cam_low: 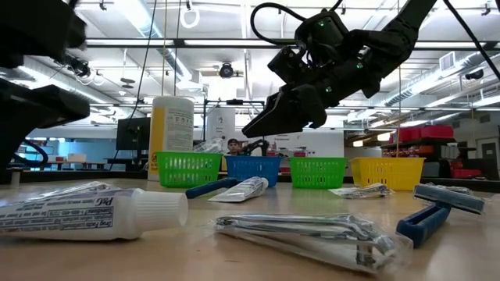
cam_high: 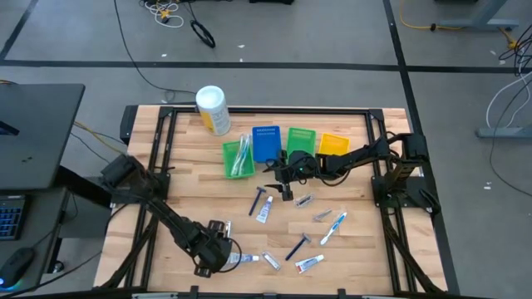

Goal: Pick & Place Travel size toiletries
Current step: Put the white toothpaste into the blue basket

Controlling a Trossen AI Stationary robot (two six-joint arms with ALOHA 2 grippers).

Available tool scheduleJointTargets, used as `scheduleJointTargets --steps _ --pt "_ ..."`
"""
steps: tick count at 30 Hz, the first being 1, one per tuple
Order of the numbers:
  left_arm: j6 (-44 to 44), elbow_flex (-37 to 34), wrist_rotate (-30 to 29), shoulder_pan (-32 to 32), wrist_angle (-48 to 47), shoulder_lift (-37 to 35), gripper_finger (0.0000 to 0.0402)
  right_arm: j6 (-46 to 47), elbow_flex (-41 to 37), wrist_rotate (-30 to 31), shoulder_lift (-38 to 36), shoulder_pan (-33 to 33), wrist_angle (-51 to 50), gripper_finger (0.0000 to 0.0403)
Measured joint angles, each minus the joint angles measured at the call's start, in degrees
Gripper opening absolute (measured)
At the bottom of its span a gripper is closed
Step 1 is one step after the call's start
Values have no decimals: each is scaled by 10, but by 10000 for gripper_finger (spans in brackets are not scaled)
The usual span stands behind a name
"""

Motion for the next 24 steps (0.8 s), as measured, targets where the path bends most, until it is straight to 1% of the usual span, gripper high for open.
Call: scheduleJointTargets --steps 3,6,10,16,18,22,24 --pt "17 0 0 -5 -2 6 230 -1 0 0 0 0 0 252" --pt "24 -1 -8 -7 -3 7 205 -1 0 0 0 0 0 252" --pt "-17 -1 -11 -6 -3 7 171 -1 0 0 0 0 0 252" --pt "-89 -2 -38 -6 -3 9 133 -1 0 0 0 0 0 252" --pt "-106 -2 -40 -6 -2 9 124 2 0 0 0 0 0 252" --pt "-146 -3 -72 -7 0 6 114 12 0 1 0 2 -2 252" --pt "-147 3 -83 -5 -5 6 113 12 0 1 -1 7 -11 252"
